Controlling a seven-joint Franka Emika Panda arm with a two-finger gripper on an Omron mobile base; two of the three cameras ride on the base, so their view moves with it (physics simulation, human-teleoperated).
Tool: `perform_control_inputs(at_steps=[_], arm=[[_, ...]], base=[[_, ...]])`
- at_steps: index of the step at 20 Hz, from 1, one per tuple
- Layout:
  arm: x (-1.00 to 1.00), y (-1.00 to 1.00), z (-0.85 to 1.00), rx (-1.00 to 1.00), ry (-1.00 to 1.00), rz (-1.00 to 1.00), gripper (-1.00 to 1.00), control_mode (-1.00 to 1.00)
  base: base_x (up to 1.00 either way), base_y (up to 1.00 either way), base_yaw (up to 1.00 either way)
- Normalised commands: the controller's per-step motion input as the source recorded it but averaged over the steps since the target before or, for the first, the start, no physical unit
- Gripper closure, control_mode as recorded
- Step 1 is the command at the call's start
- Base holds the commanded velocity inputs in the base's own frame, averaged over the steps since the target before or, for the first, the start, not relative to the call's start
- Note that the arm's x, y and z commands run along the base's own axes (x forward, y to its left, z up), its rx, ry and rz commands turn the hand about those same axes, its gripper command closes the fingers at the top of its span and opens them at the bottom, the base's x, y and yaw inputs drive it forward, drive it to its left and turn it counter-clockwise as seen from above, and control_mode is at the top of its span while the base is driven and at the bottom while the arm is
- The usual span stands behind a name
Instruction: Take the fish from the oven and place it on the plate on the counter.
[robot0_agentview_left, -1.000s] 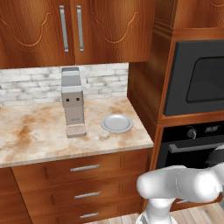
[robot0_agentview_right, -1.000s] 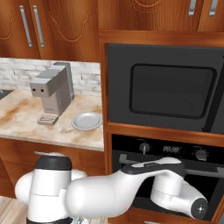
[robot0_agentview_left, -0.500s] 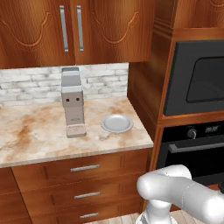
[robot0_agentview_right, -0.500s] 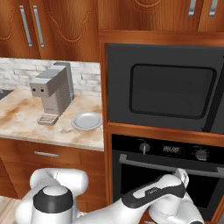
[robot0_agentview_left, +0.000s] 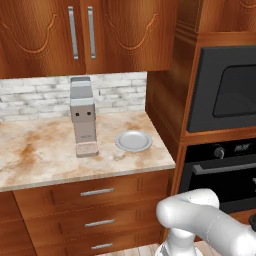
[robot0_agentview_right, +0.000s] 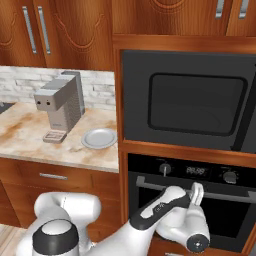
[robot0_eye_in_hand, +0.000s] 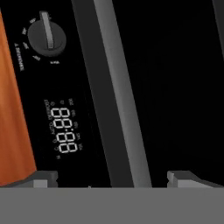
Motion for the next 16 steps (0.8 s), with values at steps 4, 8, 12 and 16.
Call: perform_control_inputs(at_steps=[4,8,12,16], arm=[[0.3,0.45,0.0,-0.06,0.0,-0.02,-1.0,-1.0],[0.43,0.12,-0.03,-0.05,0.0,0.0,-1.0,-1.0],[0.37,0.0,-0.1,-0.01,-0.01,0.0,-1.0,-1.0],[0.16,-0.05,-0.09,0.0,-0.03,0.0,-1.0,-1.0]], base=[[0.0,0.0,0.0],[0.0,0.0,0.0],[0.0,0.0,0.0],[0.0,0.0,0.0]])
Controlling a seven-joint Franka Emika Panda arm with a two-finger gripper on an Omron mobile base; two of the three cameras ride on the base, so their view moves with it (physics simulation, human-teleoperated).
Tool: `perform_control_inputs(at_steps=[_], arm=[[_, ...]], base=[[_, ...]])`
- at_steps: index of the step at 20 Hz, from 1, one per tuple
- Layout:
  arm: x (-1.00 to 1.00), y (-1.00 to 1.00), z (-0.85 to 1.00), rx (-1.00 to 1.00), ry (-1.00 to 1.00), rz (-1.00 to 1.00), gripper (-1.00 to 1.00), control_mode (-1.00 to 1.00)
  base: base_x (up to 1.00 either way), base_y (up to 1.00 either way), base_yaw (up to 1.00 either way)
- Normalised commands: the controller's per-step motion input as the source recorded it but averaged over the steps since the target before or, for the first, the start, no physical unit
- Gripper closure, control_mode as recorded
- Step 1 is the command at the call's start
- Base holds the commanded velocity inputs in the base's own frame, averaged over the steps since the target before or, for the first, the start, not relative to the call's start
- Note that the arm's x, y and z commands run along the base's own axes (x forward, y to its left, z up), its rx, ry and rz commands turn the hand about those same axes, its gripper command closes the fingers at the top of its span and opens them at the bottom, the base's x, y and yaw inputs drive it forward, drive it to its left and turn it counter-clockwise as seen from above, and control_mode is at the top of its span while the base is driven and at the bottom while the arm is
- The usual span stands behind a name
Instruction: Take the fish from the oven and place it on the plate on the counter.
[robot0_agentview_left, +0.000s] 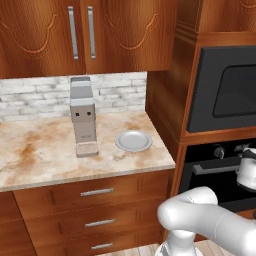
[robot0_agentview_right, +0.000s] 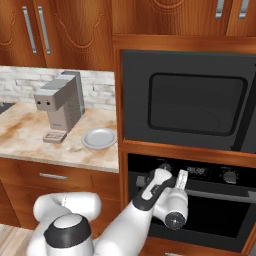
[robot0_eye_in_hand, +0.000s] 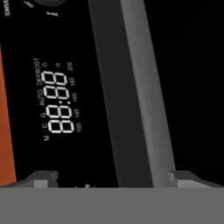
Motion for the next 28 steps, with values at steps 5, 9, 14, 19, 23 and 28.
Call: perform_control_inputs(at_steps=[5,9,14,19,23,28], arm=[[-0.08,-0.19,-0.29,0.0,-0.05,0.0,-1.0,-1.0],[-0.04,-0.29,-0.3,0.0,-0.06,0.0,-1.0,-1.0],[0.17,-0.27,-0.26,0.0,-0.05,0.04,-1.0,-1.0],[0.29,-0.16,-0.21,0.0,-0.04,0.07,-1.0,-1.0],[0.27,-0.09,-0.17,0.0,-0.05,0.06,-1.0,-1.0],[0.27,-0.01,-0.16,0.0,-0.02,0.02,-1.0,-1.0]], base=[[0.0,0.0,0.0],[0.0,0.0,0.0],[0.0,0.0,0.0],[0.0,0.0,0.0],[0.0,0.0,0.0],[0.0,0.0,0.0]])
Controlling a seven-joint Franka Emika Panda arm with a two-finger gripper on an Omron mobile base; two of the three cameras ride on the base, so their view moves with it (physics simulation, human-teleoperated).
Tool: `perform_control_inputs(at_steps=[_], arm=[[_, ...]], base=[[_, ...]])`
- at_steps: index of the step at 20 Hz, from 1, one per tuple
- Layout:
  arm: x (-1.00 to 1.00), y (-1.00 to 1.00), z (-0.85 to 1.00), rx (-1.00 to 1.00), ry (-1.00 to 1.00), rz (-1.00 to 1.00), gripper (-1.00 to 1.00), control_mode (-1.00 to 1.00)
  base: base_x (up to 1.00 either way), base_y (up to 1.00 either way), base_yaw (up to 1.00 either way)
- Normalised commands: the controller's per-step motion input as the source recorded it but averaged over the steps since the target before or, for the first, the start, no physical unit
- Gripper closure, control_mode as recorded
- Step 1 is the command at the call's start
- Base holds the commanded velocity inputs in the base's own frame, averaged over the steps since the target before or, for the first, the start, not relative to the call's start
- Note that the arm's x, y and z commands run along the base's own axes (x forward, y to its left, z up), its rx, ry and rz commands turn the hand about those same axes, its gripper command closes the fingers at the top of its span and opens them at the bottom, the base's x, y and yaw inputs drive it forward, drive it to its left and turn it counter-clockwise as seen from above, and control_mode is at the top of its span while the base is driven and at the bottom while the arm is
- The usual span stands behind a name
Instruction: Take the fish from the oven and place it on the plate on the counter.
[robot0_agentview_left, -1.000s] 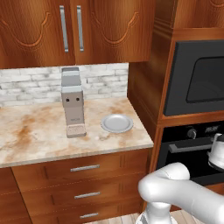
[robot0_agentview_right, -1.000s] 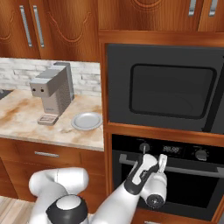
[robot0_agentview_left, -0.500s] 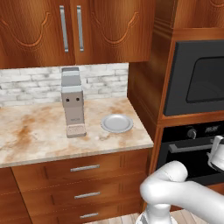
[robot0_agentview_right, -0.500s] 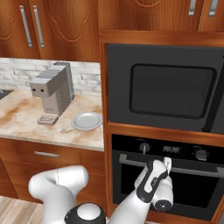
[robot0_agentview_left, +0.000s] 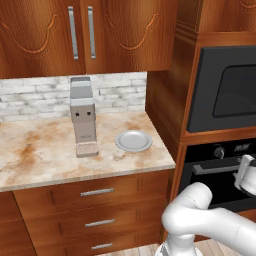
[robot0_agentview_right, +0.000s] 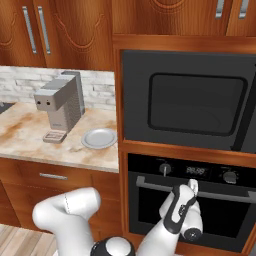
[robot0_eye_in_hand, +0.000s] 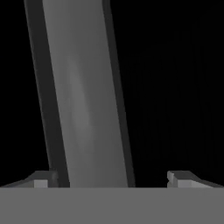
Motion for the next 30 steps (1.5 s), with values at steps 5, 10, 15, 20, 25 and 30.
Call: perform_control_inputs(at_steps=[5,10,15,20,25,30], arm=[[0.24,0.0,-0.12,0.0,0.0,0.0,-1.0,-1.0],[0.0,0.0,0.0,0.0,0.0,0.0,1.0,-1.0],[0.0,0.0,0.0,0.0,0.0,0.0,1.0,-1.0],[-0.01,0.0,-0.04,0.0,0.06,0.0,1.0,-1.0],[-0.31,-0.04,-0.31,0.0,0.15,0.0,1.0,-1.0],[-0.68,-0.22,-0.74,-0.01,0.08,0.0,1.0,-1.0]], base=[[0.0,0.0,0.0],[0.0,0.0,0.0],[0.0,0.0,0.0],[0.0,0.0,0.0],[0.0,0.0,0.0],[0.0,0.0,0.0]])
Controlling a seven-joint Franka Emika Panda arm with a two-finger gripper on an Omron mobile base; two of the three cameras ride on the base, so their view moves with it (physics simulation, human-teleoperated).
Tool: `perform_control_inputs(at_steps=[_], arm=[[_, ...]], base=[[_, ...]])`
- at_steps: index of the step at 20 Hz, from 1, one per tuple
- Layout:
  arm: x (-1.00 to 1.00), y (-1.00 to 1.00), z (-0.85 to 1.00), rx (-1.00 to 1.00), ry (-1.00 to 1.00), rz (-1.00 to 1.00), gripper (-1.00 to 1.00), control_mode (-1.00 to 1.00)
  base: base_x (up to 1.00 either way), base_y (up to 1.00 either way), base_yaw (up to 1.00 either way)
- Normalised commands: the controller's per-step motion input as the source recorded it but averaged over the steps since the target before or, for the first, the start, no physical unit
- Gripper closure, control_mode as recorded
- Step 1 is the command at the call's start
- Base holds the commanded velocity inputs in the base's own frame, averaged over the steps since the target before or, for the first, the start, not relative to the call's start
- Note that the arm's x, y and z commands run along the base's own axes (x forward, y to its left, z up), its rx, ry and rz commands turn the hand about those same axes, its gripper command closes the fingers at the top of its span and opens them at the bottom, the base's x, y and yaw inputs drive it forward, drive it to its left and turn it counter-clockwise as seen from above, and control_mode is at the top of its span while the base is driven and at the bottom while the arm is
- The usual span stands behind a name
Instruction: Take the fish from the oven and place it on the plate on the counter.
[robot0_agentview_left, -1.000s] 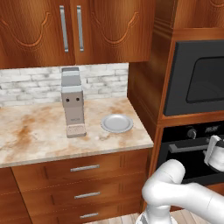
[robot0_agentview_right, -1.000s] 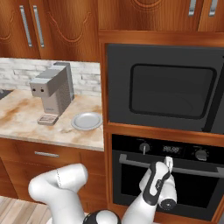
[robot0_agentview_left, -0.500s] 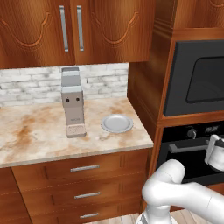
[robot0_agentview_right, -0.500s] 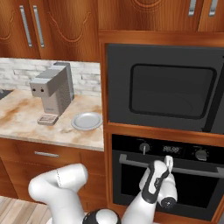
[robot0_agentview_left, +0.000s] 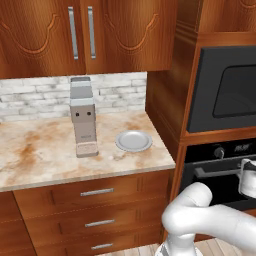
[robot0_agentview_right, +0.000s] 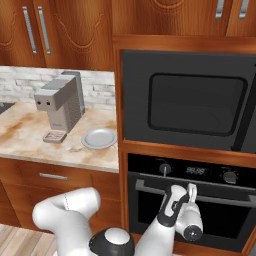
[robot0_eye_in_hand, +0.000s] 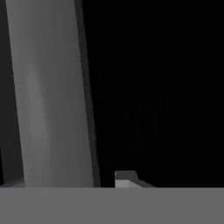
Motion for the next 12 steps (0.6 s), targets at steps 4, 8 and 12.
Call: perform_control_inputs(at_steps=[4,8,12], arm=[[-0.92,-0.35,-0.97,-0.03,0.01,0.0,1.0,-1.0],[-0.99,-0.4,-1.0,-0.05,0.0,0.0,1.0,-1.0],[-1.0,-0.45,-1.0,-0.05,0.0,0.0,1.0,-1.0]], base=[[0.0,0.0,0.0],[0.0,0.0,0.0],[0.0,0.0,0.0]])
